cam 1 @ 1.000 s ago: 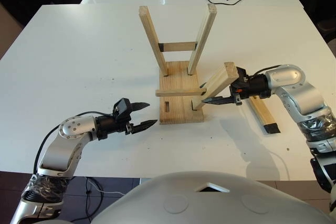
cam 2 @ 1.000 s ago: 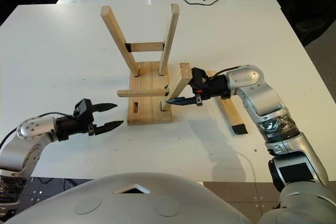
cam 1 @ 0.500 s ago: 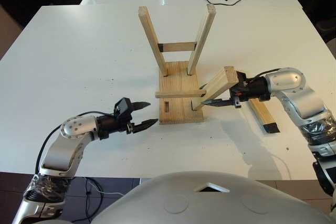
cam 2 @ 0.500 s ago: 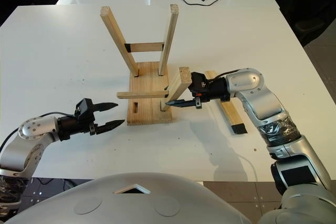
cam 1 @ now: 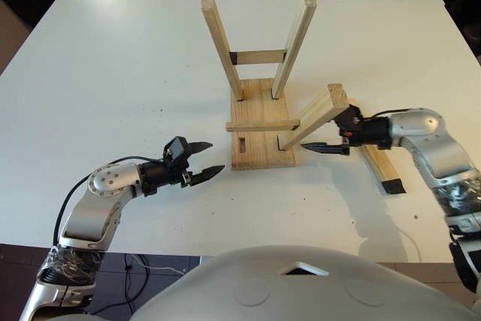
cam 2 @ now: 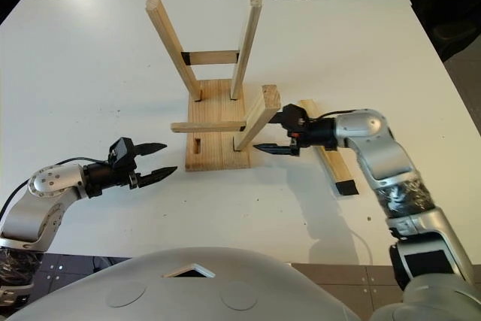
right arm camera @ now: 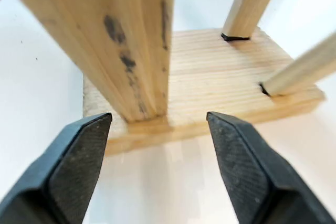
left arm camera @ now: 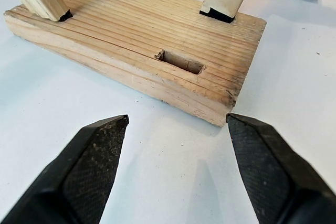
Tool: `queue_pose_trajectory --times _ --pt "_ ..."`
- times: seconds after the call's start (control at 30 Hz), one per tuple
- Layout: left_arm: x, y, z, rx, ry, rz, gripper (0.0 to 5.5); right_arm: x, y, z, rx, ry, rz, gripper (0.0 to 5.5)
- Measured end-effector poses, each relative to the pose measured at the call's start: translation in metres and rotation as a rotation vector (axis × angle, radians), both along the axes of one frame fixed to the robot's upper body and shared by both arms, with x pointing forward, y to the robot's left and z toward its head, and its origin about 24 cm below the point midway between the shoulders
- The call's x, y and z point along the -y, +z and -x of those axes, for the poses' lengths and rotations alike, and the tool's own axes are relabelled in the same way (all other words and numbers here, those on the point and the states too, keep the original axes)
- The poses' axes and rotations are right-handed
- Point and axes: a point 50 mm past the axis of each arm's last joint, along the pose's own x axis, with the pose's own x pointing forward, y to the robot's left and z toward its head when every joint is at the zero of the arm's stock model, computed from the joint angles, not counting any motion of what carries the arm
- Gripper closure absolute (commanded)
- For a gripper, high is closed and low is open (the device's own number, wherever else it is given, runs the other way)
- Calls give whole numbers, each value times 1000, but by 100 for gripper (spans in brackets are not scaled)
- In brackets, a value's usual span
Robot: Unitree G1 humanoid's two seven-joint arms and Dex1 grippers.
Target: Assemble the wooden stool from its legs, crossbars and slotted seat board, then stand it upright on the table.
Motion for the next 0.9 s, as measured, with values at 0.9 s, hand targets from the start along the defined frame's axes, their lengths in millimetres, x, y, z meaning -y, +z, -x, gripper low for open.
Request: queue_pose_trajectory --times 0.9 --pt "-3 -9 32 -5 258 29 204 84 -39 64 -157 -682 -53 217"
